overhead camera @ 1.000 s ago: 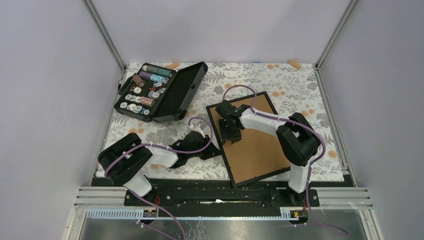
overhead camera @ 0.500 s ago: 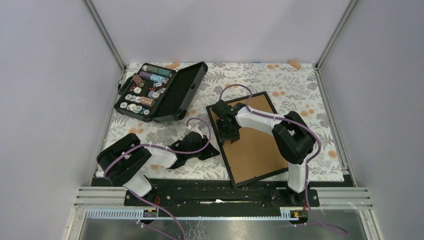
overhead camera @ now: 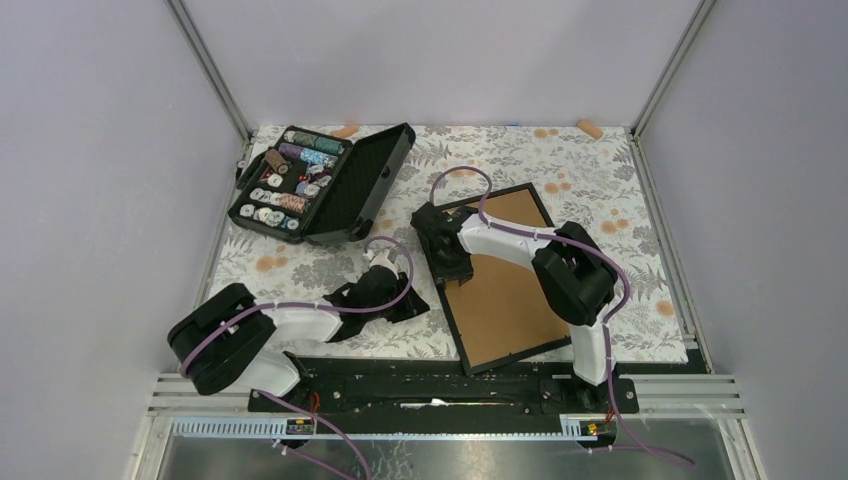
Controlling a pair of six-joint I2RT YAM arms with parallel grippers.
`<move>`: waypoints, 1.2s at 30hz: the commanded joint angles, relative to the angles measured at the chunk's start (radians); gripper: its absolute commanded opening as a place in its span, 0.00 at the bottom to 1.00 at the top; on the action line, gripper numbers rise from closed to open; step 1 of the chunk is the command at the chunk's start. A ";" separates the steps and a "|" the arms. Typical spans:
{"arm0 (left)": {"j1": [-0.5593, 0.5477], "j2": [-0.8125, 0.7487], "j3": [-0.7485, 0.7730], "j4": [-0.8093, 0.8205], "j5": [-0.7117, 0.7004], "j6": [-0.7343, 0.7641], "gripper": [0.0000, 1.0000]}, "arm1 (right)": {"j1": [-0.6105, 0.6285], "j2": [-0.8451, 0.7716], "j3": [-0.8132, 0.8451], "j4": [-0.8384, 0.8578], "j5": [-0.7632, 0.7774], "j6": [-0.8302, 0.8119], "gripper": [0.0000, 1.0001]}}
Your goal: Put the photo into the frame
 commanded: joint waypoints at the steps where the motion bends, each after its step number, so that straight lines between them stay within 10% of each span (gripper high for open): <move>1: 0.006 -0.050 -0.009 -0.211 -0.042 0.092 0.31 | 0.028 0.080 -0.083 -0.014 0.063 0.034 0.46; 14: -0.063 0.145 0.037 -0.082 -0.020 0.043 0.55 | 0.005 -0.053 -0.093 0.059 -0.073 0.021 0.51; 36: -0.062 0.200 -0.004 -0.120 -0.114 -0.030 0.24 | 0.026 -0.153 -0.104 0.005 -0.021 0.025 0.58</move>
